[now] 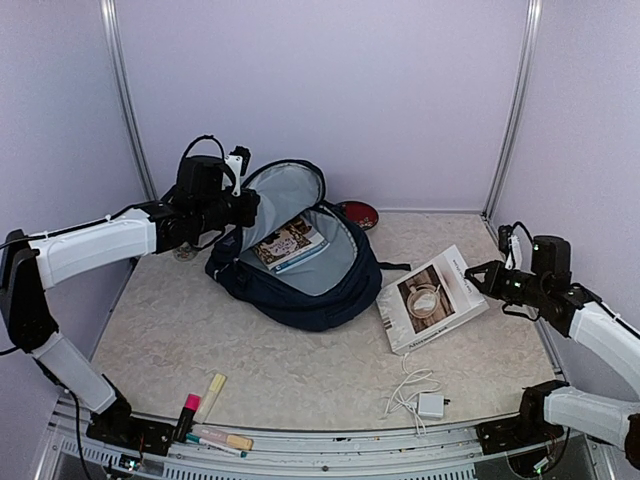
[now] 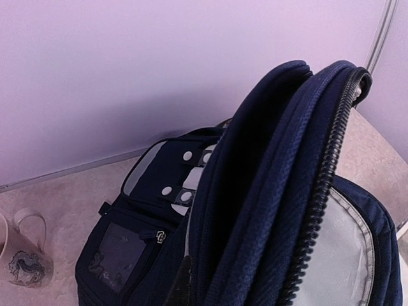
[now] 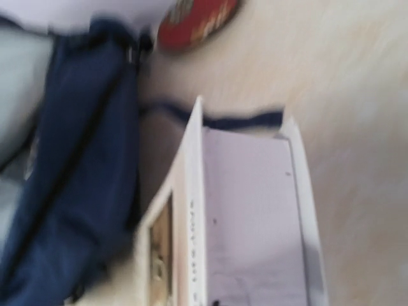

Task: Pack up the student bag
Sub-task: Place the book in the largest pocket of the bag.

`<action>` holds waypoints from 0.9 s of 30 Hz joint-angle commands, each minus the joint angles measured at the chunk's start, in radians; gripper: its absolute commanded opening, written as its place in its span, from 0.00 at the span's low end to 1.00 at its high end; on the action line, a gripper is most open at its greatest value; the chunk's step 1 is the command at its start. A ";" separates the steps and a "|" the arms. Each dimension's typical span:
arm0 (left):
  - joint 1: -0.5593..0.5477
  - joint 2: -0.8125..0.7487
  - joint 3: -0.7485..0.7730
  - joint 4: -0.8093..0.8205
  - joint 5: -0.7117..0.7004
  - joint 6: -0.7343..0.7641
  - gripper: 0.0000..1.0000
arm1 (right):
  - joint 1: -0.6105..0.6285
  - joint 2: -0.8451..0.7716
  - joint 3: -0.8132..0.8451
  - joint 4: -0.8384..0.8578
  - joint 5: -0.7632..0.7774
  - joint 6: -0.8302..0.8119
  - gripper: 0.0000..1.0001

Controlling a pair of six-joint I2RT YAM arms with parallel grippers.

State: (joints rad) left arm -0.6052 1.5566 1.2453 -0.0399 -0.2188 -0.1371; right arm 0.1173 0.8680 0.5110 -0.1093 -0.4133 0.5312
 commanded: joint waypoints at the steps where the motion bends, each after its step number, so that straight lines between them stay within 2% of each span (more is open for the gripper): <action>1: -0.037 -0.040 0.011 0.105 -0.024 -0.019 0.00 | -0.024 -0.052 0.092 -0.033 0.096 -0.046 0.00; 8: -0.079 0.002 0.021 0.104 -0.040 -0.007 0.00 | -0.024 -0.071 0.105 -0.068 0.100 -0.051 0.00; 15: -0.125 0.046 0.029 0.092 -0.048 -0.002 0.00 | -0.024 -0.011 0.252 -0.057 0.043 -0.037 0.00; 21: -0.156 0.055 0.020 0.098 -0.056 -0.011 0.00 | -0.010 -0.029 0.247 0.099 -0.033 0.161 0.00; 27: -0.191 0.067 0.055 0.091 -0.067 -0.023 0.00 | 0.187 0.027 0.201 0.355 0.051 0.338 0.00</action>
State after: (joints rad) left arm -0.7616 1.6222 1.2461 -0.0444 -0.2977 -0.1265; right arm 0.1864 0.8604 0.7265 0.0139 -0.3927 0.7208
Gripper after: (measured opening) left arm 0.082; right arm 0.006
